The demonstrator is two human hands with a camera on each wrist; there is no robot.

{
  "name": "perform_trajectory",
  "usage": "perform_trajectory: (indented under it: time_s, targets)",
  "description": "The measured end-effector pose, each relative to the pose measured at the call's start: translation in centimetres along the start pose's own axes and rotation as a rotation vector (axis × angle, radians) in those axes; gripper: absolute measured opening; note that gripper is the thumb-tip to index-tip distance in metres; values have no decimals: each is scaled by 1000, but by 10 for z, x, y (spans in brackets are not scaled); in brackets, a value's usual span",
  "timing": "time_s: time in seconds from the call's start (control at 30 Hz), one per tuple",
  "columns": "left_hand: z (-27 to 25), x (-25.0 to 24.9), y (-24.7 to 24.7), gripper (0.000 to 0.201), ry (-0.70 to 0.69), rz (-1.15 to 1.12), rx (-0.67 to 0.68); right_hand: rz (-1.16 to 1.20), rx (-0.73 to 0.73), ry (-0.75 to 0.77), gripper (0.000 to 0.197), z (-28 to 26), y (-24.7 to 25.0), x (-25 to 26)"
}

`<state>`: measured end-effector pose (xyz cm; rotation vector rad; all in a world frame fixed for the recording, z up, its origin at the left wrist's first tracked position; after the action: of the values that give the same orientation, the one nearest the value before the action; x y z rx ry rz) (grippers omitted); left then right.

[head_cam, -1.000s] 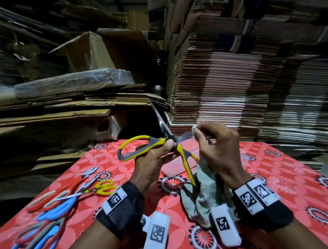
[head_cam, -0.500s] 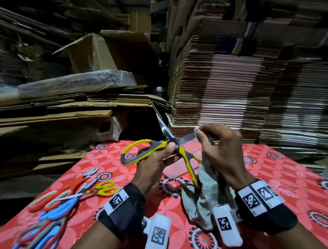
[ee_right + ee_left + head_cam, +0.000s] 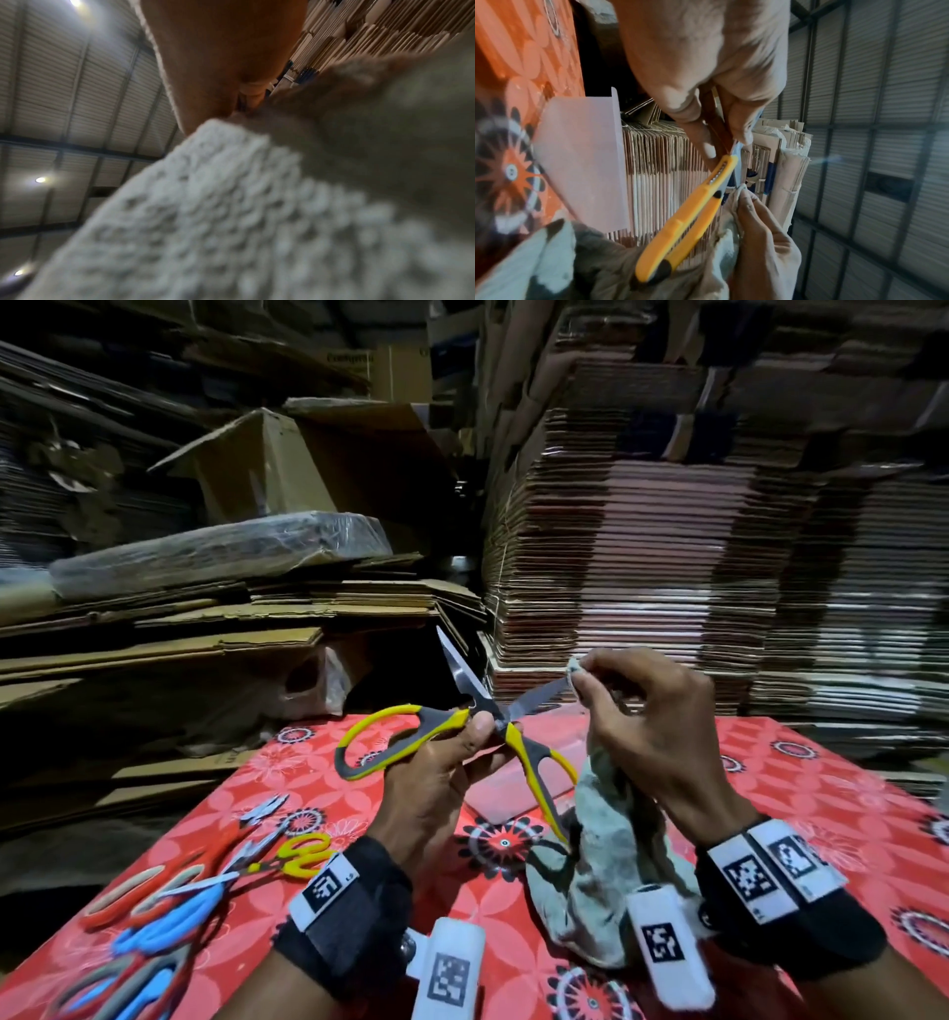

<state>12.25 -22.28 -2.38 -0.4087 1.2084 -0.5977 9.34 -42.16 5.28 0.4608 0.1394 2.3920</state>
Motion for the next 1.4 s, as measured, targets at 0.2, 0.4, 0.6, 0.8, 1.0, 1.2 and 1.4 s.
perform_trajectory:
  time_s: [0.2,0.4,0.6,0.8,1.0,1.2,1.4]
  targets:
    - [-4,-1,-9,13,12,-4,33,34,-119,26,5,2,20,11]
    - [-5,-2,-8,12,24,-40,25,107,70,130,10,-14,-16,26]
    - [-3,-2,-8,11,8,-28,46,41,15,108,5,-7,-6,18]
    - [-2,-2,-8,13,-4,-14,54,14,8,81,6,-7,-6,16]
    - [-5,-1,-12,14,-5,22,63,11,-45,-54,4,2,9,-11]
    - [-5,-2,-13,13,3,-2,56,117,-114,-82,2,8,22,0]
    - [-5,-2,-3,15,10,-31,-37,124,124,90,12,-3,-5,25]
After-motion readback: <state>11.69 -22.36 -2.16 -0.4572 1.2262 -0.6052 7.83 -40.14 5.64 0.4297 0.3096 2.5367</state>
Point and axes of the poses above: each hand's wrist, its own z-axis towards the middle knuckle, its own y-axis out of the back of the hand, x = y × z, the point moved 6 cm from there along z, towards the middle knuckle
